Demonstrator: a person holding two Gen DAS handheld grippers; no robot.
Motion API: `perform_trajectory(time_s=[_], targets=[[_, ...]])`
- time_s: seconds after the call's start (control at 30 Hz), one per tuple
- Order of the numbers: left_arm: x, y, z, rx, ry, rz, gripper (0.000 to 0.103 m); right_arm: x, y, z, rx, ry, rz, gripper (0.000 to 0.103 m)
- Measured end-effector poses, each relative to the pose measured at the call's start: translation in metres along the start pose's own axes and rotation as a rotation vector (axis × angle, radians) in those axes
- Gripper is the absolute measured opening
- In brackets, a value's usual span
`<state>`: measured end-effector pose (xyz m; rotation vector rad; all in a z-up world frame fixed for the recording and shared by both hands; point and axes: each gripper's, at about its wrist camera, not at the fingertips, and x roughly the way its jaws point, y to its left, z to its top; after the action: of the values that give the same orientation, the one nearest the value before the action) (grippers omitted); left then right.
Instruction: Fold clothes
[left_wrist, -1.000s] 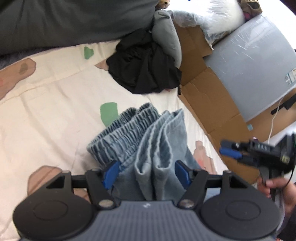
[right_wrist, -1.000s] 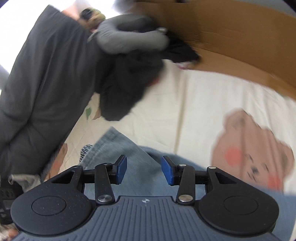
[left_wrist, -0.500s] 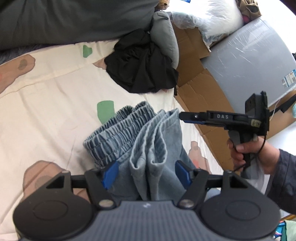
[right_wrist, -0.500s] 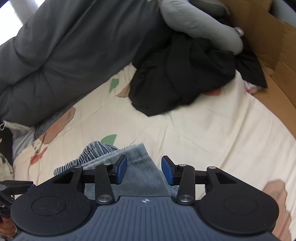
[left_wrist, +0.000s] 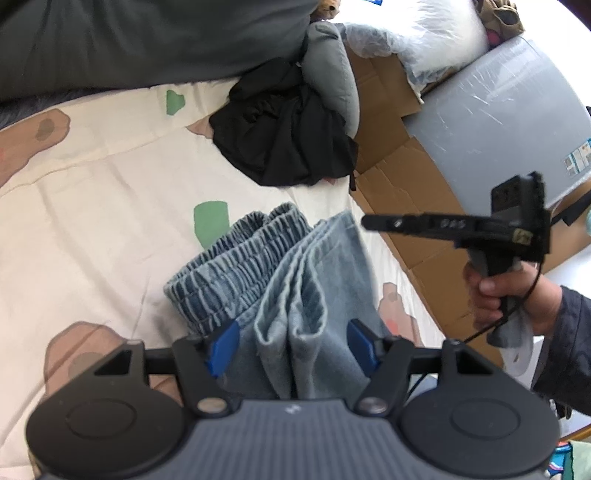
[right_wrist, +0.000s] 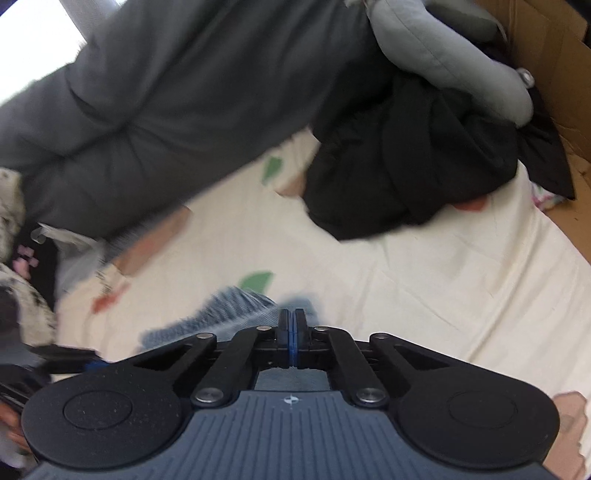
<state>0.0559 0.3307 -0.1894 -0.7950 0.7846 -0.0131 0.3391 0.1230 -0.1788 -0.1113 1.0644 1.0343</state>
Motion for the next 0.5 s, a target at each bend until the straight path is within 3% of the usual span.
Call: perform_trajectory(time_s=[0.2, 0.27, 0.3, 0.33, 0.4, 0.43, 0.5], targets=[[0.003, -0.002, 0.000, 0.001, -0.007, 0.013, 0.068, 0.016, -0.007, 0.004, -0.002, 0.048, -0.084, 0.001], [0.004, -0.004, -0.001, 0.006, -0.010, 0.019, 0.069, 0.019, -0.011, 0.004, 0.004, 0.055, -0.089, 0.014], [0.004, -0.005, -0.002, 0.007, -0.013, 0.022, 0.069, 0.020, -0.013, 0.003, 0.004, 0.061, -0.085, 0.032], [0.004, -0.005, -0.002, 0.005, -0.015, 0.029, 0.065, 0.022, -0.014, 0.002, 0.003, 0.068, -0.080, 0.047], [0.005, -0.004, -0.002, 0.000, -0.015, 0.037, 0.043, 0.028, -0.017, 0.001, -0.002, 0.098, -0.052, 0.048], [0.006, -0.002, -0.002, -0.009, 0.000, 0.028, 0.020, 0.032, -0.018, 0.001, -0.003, 0.113, -0.043, 0.048], [0.005, 0.004, -0.002, -0.036, 0.027, 0.018, 0.022, 0.038, -0.021, 0.003, 0.002, 0.127, -0.022, 0.048]])
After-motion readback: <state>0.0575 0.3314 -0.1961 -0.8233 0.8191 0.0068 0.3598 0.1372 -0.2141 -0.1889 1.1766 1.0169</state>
